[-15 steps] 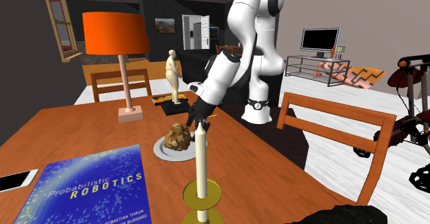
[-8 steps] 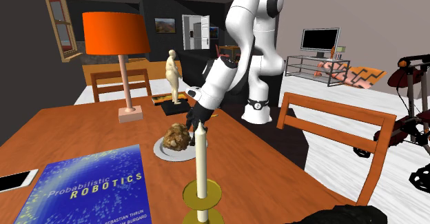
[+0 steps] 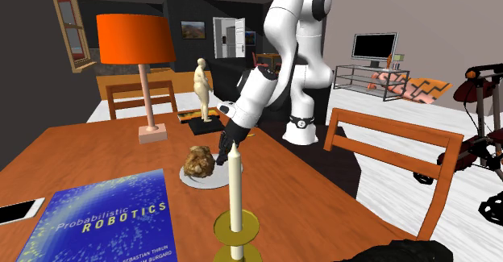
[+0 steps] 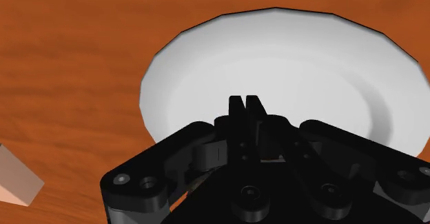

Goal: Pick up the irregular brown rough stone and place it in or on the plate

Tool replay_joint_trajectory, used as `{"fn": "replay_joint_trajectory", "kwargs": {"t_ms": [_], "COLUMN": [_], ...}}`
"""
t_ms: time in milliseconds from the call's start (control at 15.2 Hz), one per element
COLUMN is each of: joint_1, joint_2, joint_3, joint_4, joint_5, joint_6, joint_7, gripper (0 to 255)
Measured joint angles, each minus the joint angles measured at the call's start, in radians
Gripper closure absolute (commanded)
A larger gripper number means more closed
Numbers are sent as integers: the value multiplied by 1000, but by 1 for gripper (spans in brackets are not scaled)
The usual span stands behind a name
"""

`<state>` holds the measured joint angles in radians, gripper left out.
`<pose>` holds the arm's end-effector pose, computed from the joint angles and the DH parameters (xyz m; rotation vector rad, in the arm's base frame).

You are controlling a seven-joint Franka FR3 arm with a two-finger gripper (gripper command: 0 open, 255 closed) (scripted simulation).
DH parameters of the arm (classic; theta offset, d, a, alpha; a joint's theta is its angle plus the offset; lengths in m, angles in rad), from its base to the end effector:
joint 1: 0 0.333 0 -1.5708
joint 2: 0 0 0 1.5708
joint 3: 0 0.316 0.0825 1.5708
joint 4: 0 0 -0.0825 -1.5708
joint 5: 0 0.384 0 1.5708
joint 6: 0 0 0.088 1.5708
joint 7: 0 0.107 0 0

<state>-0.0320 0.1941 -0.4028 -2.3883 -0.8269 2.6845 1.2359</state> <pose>0.4680 -0.1948 0.2487 2.4341 -1.2123 0.3598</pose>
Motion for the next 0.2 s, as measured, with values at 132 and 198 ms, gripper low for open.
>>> {"fn": "replay_joint_trajectory", "kwargs": {"t_ms": [132,198], "joint_1": [0,0], "joint_2": [0,0], "joint_3": [0,0], "joint_4": [0,0], "joint_5": [0,0], "joint_6": [0,0], "joint_7": [0,0], "gripper": [255,255]}}
